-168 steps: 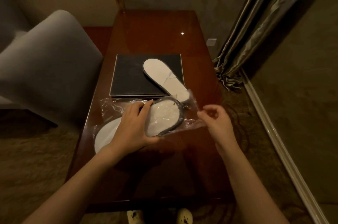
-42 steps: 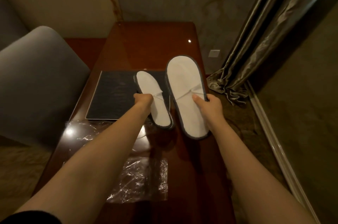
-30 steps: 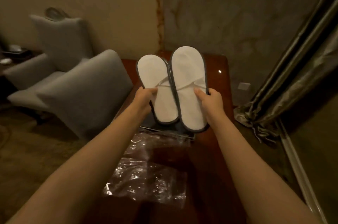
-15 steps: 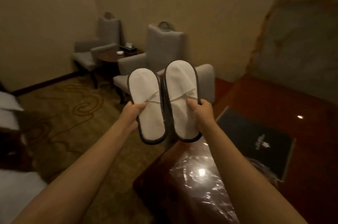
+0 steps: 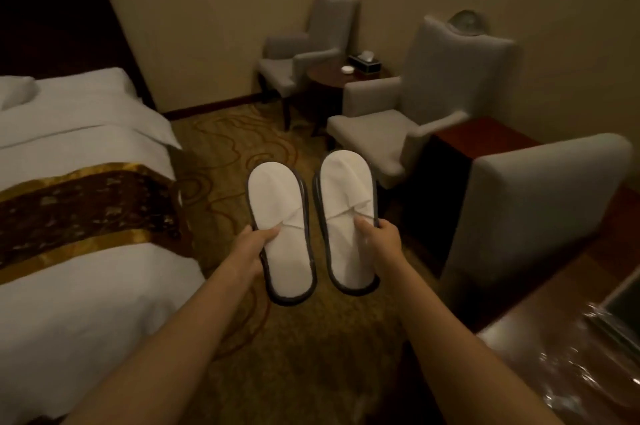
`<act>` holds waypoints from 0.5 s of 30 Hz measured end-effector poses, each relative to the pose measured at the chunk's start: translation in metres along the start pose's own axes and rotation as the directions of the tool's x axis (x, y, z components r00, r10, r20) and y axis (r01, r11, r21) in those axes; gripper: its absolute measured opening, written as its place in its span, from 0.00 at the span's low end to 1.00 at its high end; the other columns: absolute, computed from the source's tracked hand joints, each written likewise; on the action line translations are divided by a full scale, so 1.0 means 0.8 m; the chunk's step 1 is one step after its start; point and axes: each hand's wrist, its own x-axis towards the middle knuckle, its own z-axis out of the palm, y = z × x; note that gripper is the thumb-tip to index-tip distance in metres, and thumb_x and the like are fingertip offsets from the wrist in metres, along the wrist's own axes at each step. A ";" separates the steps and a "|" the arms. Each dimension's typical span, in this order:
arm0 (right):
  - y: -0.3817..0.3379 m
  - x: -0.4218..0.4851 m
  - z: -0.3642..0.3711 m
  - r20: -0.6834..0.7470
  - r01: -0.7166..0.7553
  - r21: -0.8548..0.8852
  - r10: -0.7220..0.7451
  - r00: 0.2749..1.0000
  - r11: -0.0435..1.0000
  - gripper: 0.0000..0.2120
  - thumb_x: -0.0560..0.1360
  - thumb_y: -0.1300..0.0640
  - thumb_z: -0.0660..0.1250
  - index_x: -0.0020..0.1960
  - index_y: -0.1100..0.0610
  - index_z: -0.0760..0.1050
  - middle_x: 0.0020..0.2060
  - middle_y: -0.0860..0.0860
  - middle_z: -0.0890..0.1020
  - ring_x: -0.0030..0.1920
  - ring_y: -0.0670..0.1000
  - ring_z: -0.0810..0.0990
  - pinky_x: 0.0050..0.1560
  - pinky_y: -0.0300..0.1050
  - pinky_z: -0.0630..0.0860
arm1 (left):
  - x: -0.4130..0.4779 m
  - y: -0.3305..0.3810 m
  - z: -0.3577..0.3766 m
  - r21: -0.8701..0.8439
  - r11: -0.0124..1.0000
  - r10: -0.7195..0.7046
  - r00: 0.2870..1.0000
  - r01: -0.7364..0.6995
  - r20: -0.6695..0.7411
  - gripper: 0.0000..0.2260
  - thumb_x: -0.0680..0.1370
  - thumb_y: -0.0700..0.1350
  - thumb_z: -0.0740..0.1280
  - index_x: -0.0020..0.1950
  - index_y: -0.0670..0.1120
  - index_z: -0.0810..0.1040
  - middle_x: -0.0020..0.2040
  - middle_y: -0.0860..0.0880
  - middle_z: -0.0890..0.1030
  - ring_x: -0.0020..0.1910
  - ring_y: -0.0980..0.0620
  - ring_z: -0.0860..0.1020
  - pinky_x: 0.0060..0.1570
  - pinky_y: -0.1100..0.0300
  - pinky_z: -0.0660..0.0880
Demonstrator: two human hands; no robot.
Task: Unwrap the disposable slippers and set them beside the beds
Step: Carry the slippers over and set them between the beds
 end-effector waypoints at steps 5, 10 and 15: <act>0.003 0.031 0.092 0.074 -0.081 -0.066 0.086 0.994 0.995 0.20 0.74 0.49 0.67 0.61 0.61 0.72 0.45 0.51 0.78 0.44 0.52 0.77 0.45 0.49 0.71 | 0.050 0.014 -0.075 -0.030 0.998 -0.052 0.997 0.050 -0.053 0.23 0.74 0.33 0.67 0.69 0.39 0.68 0.64 0.37 0.76 0.48 0.42 0.78 0.51 0.47 0.74; -0.006 0.084 0.168 0.153 -0.093 -0.200 0.125 0.980 0.975 0.20 0.74 0.47 0.66 0.60 0.58 0.72 0.53 0.55 0.78 0.44 0.51 0.77 0.43 0.48 0.72 | 0.107 0.031 -0.117 -0.118 0.987 -0.122 0.987 0.110 -0.104 0.23 0.75 0.34 0.66 0.70 0.40 0.67 0.65 0.38 0.75 0.61 0.37 0.75 0.55 0.45 0.75; -0.013 0.167 0.244 0.235 -0.069 -0.301 0.144 0.961 0.951 0.20 0.74 0.46 0.66 0.60 0.57 0.72 0.51 0.54 0.78 0.42 0.50 0.76 0.40 0.46 0.71 | 0.187 0.048 -0.132 -0.187 0.971 -0.181 0.970 0.150 -0.160 0.26 0.75 0.34 0.66 0.72 0.40 0.65 0.67 0.37 0.73 0.64 0.37 0.73 0.60 0.41 0.73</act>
